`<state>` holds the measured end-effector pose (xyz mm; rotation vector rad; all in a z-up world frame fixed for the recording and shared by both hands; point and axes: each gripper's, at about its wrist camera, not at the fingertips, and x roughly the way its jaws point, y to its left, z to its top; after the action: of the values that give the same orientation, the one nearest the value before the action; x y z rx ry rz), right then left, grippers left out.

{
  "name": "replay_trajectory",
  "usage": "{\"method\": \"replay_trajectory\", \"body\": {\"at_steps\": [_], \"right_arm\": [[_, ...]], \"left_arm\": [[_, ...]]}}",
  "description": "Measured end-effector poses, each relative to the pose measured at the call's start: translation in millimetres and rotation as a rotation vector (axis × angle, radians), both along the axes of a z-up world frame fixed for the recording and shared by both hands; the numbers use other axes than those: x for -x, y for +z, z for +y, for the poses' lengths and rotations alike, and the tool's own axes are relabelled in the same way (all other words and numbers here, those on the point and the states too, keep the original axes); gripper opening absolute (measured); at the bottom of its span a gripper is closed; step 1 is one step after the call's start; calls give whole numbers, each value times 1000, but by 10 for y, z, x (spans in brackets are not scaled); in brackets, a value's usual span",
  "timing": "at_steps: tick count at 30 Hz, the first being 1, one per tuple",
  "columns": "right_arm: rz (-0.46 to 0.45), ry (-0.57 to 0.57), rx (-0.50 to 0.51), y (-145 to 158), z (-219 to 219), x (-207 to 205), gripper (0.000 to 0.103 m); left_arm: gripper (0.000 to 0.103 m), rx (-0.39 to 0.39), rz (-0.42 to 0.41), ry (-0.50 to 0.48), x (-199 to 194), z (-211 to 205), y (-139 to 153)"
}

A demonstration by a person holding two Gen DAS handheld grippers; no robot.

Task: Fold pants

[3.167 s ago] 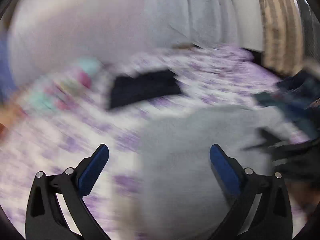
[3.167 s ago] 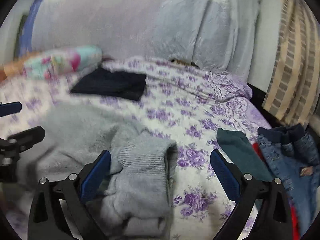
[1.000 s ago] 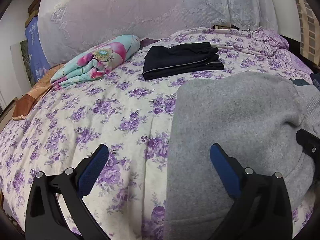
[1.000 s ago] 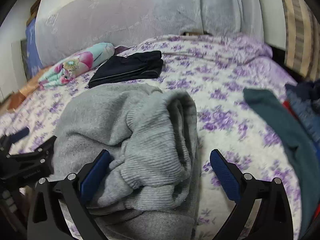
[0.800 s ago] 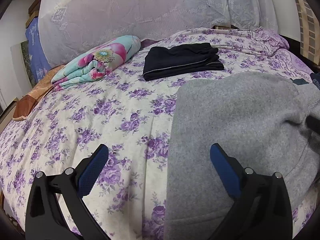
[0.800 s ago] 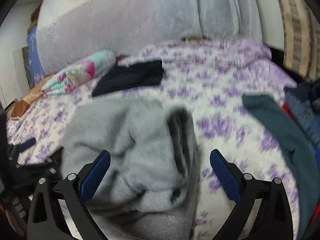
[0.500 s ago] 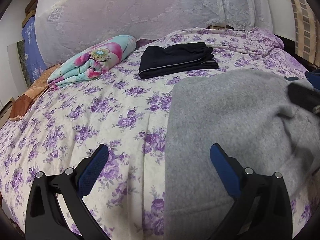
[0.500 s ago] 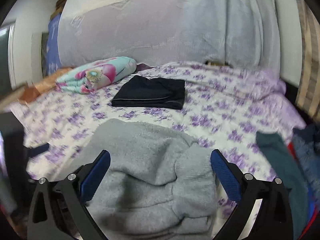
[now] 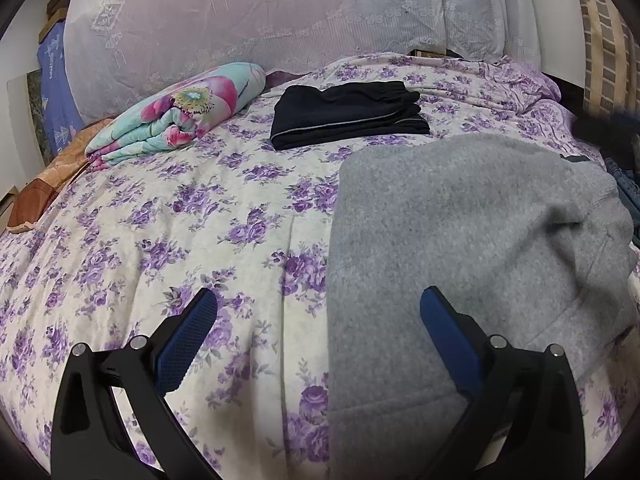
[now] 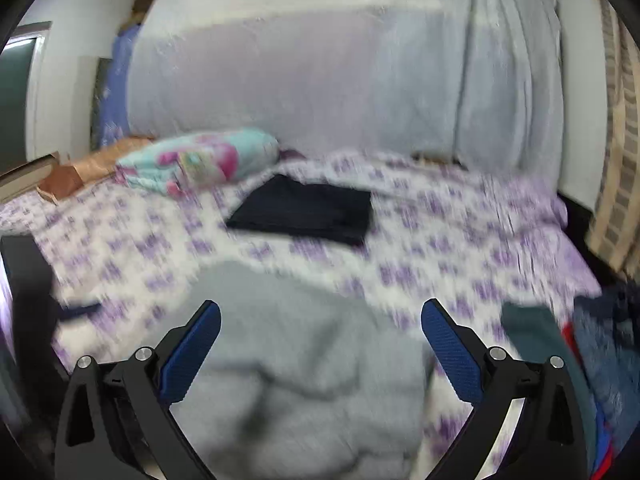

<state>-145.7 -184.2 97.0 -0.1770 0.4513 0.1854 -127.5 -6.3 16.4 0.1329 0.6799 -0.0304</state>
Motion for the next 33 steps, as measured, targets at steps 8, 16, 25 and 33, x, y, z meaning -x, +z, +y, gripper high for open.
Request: {"method": "replay_trajectory", "body": {"at_steps": [8, 16, 25, 33], "right_arm": [[316, 78, 26, -648, 291, -687, 100], [180, 1, -29, -402, -259, -40, 100], [182, -23, 2, -694, -425, 52, 100], [253, 16, -168, -769, -664, 77, 100]], "left_arm": [[99, 37, 30, -55, 123, 69, -50], [99, 126, 63, -66, 88, 162, -86], [99, 184, 95, -68, 68, 210, -121], [99, 268, 121, -120, 26, 298, -112]]}}
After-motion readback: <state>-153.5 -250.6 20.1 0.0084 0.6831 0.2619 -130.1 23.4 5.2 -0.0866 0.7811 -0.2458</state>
